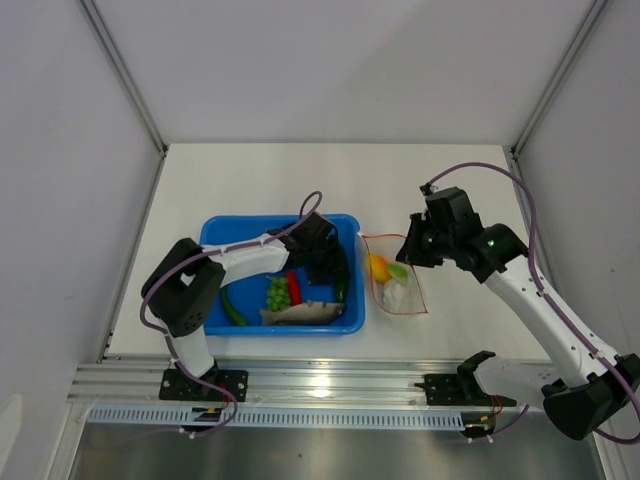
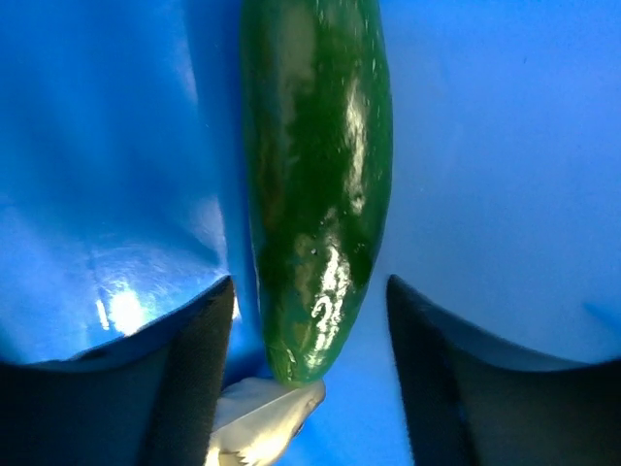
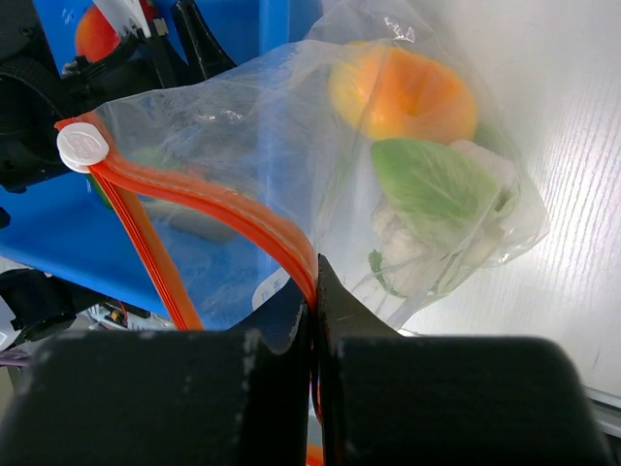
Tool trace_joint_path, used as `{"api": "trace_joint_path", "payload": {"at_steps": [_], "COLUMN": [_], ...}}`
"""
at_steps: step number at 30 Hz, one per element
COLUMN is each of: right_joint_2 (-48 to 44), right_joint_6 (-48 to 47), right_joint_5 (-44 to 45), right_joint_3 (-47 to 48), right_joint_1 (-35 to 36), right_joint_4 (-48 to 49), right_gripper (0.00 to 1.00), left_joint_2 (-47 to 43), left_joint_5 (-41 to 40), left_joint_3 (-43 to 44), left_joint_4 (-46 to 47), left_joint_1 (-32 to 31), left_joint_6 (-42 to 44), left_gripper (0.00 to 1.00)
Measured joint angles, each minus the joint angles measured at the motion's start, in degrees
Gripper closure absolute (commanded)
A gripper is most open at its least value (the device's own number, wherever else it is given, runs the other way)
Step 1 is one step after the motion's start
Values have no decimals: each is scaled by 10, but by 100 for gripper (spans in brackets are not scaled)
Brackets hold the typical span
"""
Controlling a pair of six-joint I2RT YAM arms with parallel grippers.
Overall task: Place the food in the zip-top bag and seal the zipper
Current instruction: Pick up the fake vegetable from the bin.
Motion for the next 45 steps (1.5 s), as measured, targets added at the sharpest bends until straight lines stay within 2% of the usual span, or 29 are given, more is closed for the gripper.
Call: {"api": "trace_joint_path", "payload": {"at_steps": [2, 3, 7, 8, 13, 27, 37, 39, 45], "right_joint_2": [0, 0, 0, 0, -5, -14, -40, -40, -41], "right_joint_6": [1, 1, 3, 3, 16, 52, 106, 120, 156], "right_joint_5": [0, 0, 1, 1, 17, 130, 152, 152, 159], "right_joint_3": [0, 0, 0, 0, 0, 62, 51, 37, 16], "right_joint_1": [0, 0, 0, 0, 0, 0, 40, 49, 54], "right_joint_4": [0, 0, 0, -1, -6, -118, -159, -150, -123], "right_gripper": [100, 100, 100, 100, 100, 100, 100, 100, 100], "left_joint_2": [2, 2, 2, 1, -16, -155, -305, -340, -437], "left_joint_5": [4, 5, 3, 3, -4, -17, 7, 21, 29], "left_joint_3": [0, 0, -2, -2, -9, -44, -44, -46, -98], "left_joint_4": [2, 2, 6, 6, 5, 10, 13, 26, 145], "left_joint_1": [-2, -3, -3, -3, -3, -16, -41, -42, -64], "left_joint_6": [-4, -5, -9, -8, -2, 28, 30, 21, -24], "left_gripper": [50, 58, 75, 83, 99, 99, 99, 99, 99]}}
